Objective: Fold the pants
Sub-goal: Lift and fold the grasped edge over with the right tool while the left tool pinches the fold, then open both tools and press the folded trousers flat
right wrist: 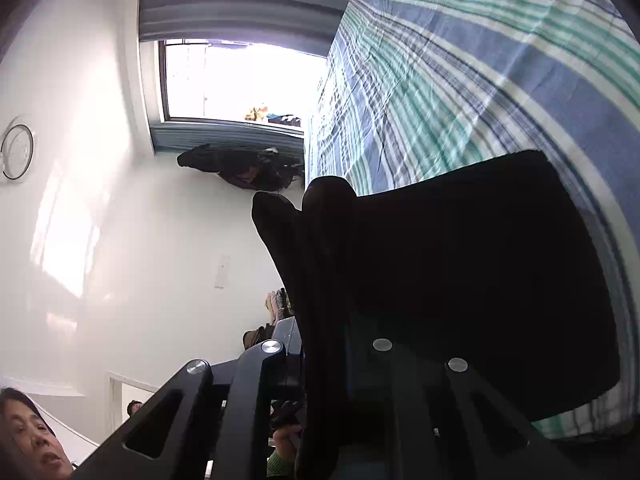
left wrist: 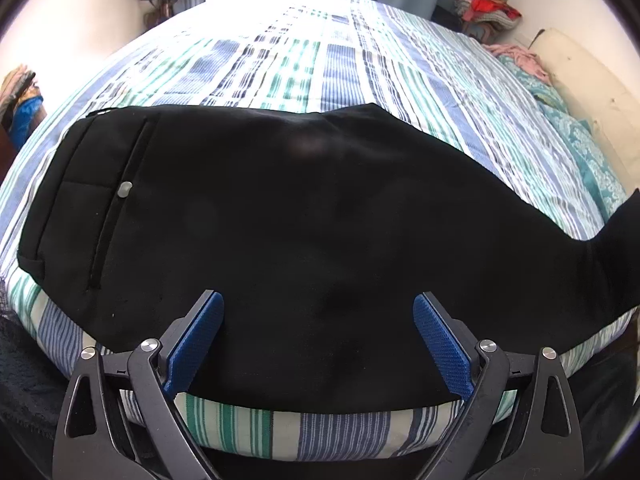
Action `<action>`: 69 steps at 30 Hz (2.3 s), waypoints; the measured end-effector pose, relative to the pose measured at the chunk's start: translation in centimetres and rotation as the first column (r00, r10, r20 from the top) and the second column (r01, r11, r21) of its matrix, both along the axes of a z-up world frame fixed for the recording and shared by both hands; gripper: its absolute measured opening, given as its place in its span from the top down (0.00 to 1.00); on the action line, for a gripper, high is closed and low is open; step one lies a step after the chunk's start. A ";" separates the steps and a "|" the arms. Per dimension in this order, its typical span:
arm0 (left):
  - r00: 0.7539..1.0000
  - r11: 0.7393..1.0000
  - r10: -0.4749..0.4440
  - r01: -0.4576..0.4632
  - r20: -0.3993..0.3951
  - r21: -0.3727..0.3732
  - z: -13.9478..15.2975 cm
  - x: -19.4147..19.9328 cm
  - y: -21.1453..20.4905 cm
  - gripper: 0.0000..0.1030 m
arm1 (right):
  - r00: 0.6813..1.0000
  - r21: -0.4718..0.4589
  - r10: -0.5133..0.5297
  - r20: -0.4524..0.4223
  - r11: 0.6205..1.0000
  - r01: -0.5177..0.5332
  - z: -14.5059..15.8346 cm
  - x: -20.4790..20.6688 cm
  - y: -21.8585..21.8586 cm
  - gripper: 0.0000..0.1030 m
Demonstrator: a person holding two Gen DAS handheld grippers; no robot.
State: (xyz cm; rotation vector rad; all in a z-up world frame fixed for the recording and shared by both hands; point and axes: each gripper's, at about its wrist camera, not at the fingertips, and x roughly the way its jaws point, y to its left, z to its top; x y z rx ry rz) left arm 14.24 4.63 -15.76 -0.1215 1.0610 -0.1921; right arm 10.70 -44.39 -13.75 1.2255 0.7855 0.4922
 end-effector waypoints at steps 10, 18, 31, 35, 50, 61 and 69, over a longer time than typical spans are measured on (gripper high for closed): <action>0.999 0.999 0.023 -0.022 0.025 -0.038 0.6 -0.2 0.9 0.06 | 0.981 -0.322 0.173 -0.089 0.927 -0.192 -4.2 7.2 19.7 0.71; 0.974 0.978 -0.151 0.172 0.167 -0.121 5.1 -3.3 -2.8 0.06 | 0.984 -0.587 0.167 0.063 0.803 -0.099 0.2 2.7 19.6 0.19; 0.912 0.912 -0.409 0.409 -0.010 0.038 1.0 -0.4 -16.1 0.91 | 0.985 -0.665 -0.071 0.155 0.730 0.158 1.6 -6.4 10.9 0.16; 0.925 0.925 -0.379 0.378 0.025 0.038 2.3 -1.6 -14.3 0.92 | 0.979 -0.661 -0.107 0.174 0.724 0.196 1.7 -6.3 10.2 0.16; 0.956 0.962 -0.273 0.272 0.109 0.024 4.0 -2.3 -10.1 0.28 | 1.000 -0.423 0.013 -0.017 0.906 -0.019 0.0 -0.5 8.7 0.20; 0.955 0.969 -0.247 0.248 0.166 0.012 5.8 -2.8 -8.7 0.28 | 0.941 -0.223 -0.035 -0.337 0.974 -0.044 -7.8 9.0 2.4 0.22; 0.954 0.960 -0.273 0.278 0.125 -0.031 3.9 -2.2 -10.9 0.21 | 0.982 -0.193 0.066 -0.177 0.976 -0.100 -1.2 0.8 4.9 0.09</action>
